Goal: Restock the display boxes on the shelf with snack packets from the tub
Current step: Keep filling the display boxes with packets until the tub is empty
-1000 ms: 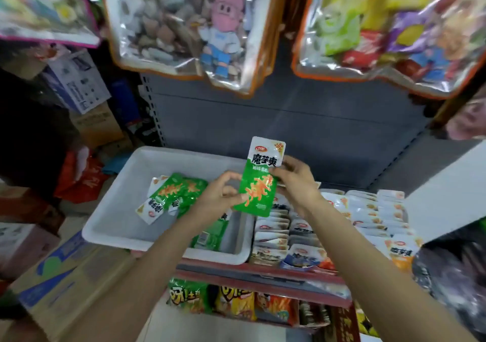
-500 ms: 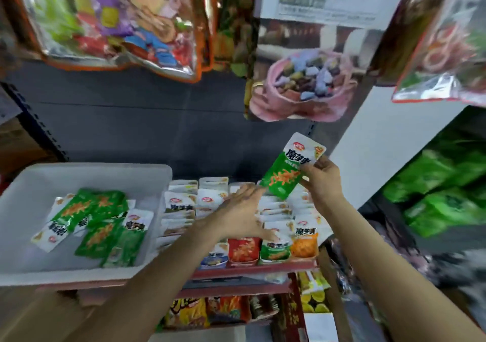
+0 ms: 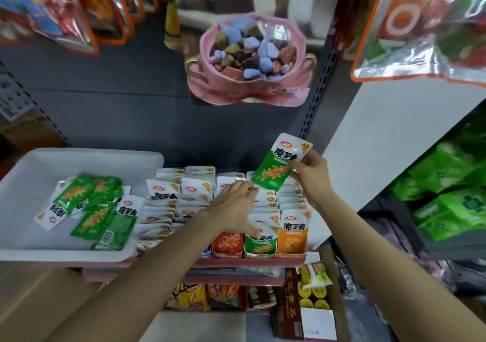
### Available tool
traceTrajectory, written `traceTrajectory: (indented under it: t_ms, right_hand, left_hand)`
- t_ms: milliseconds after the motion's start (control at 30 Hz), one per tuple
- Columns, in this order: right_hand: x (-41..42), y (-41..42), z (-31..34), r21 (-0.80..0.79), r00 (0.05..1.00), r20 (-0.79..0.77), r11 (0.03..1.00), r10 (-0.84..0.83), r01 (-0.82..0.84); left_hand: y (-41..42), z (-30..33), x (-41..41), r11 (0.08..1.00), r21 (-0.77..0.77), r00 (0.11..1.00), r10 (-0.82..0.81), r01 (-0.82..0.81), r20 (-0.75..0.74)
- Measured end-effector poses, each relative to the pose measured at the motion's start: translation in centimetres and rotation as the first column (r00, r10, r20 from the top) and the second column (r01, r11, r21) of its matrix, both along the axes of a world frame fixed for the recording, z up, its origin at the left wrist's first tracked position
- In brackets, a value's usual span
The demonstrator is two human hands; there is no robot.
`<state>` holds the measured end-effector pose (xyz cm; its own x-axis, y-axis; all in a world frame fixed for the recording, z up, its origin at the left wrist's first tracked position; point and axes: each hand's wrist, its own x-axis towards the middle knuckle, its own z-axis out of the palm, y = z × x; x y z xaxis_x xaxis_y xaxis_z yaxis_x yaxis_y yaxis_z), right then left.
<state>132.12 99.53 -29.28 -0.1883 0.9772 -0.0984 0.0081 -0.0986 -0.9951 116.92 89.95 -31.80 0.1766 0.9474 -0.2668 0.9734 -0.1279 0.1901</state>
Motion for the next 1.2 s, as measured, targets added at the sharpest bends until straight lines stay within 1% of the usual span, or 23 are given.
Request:
traceTrajectory:
  t_ms: [67,167,233,267,333,400,467,533,567,633,700,800,867,967,1000,1033,1133,1167,1200]
  right_hand:
    - [0.1,0.0,-0.2,0.008,0.998,0.047,0.999,0.038,-0.038]
    - [0.1,0.0,-0.8,0.011,0.987,0.135,0.996,0.085,-0.087]
    - [0.1,0.1,-1.1,-0.029,0.964,0.227,0.99,0.138,-0.135]
    - [0.2,0.1,-1.1,-0.071,0.937,0.293,0.981,0.192,-0.179]
    - [0.3,0.0,-1.0,-0.154,0.837,0.432,0.942,0.337,-0.3]
    - [0.2,0.2,-1.2,-0.158,0.772,0.498,0.917,0.395,-0.367]
    - [-0.1,0.1,-1.1,-0.123,0.752,0.537,0.917,0.383,-0.379]
    - [-0.6,0.0,-1.1,-0.026,0.713,0.613,0.911,0.34,-0.413]
    - [-0.8,0.0,-1.4,0.037,0.672,0.675,0.896,0.305,-0.443]
    - [-0.9,-0.1,-1.7,0.103,0.571,0.789,0.868,0.226,-0.486]
    - [-0.9,-0.2,-2.3,0.096,0.478,0.86,0.863,0.178,-0.495]
    - [-1.1,-0.4,-2.6,-0.005,0.392,0.893,0.877,0.22,-0.481]
    - [-1.4,-0.3,-2.7,-0.025,0.386,0.892,0.876,0.237,-0.481]
    - [-1.6,-0.3,-2.7,0.111,0.489,0.859,0.873,0.156,-0.474]
    - [-1.6,-0.5,-2.7,0.139,0.49,0.862,0.869,0.129,-0.474]
    - [-1.6,-0.6,-2.8,0.148,0.477,0.871,0.864,0.117,-0.481]
    - [-1.9,-1.0,-2.7,0.099,0.399,0.909,0.866,0.122,-0.491]
    - [-2.2,-1.2,-2.6,0.113,0.392,0.915,0.869,0.099,-0.481]
    - [-2.5,-1.5,-2.3,0.139,0.406,0.911,0.875,0.07,-0.465]
  left_hand:
    - [-0.3,0.2,-0.1,0.999,0.034,0.998,0.019,-0.021,0.066]
    - [-0.6,0.3,-0.4,0.997,0.069,0.992,0.022,-0.031,0.125]
    - [-0.7,0.4,-0.6,0.996,0.076,0.986,0.029,-0.042,0.162]
    - [-0.8,0.4,-0.6,0.996,0.076,0.983,0.036,-0.051,0.182]
    - [-0.8,0.3,-0.7,0.995,0.081,0.975,0.048,-0.067,0.216]
    - [-0.9,0.1,-0.8,0.993,0.087,0.971,0.054,-0.076,0.234]
    - [-1.0,-0.1,-0.9,0.993,0.093,0.969,0.053,-0.077,0.24]
    - [-1.0,-0.1,-1.0,0.993,0.092,0.97,0.049,-0.073,0.238]
    - [-1.0,-0.1,-1.0,0.993,0.09,0.971,0.052,-0.075,0.235]
    - [-0.9,0.0,-1.0,0.994,0.08,0.974,0.051,-0.071,0.223]
    - [-0.9,0.1,-1.0,0.997,0.058,0.977,0.046,-0.06,0.209]
    - [-1.0,0.2,-1.0,0.999,0.026,0.981,0.042,-0.048,0.188]
    - [-1.0,0.2,-1.0,0.999,0.021,0.984,0.032,-0.036,0.177]
    - [-1.1,0.2,-1.1,0.999,0.018,0.983,0.027,-0.031,0.181]
    - [-1.2,0.2,-1.1,0.999,0.014,0.983,0.026,-0.029,0.181]
    - [-1.2,0.2,-1.1,1.0,0.006,0.983,0.025,-0.026,0.182]
    - [-1.6,0.4,-1.3,0.999,-0.035,0.983,0.023,-0.017,0.18]
    - [-1.8,0.6,-1.5,0.999,-0.036,0.984,0.011,-0.005,0.18]
    - [-2.0,0.8,-1.8,1.0,-0.021,0.984,-0.006,0.01,0.178]
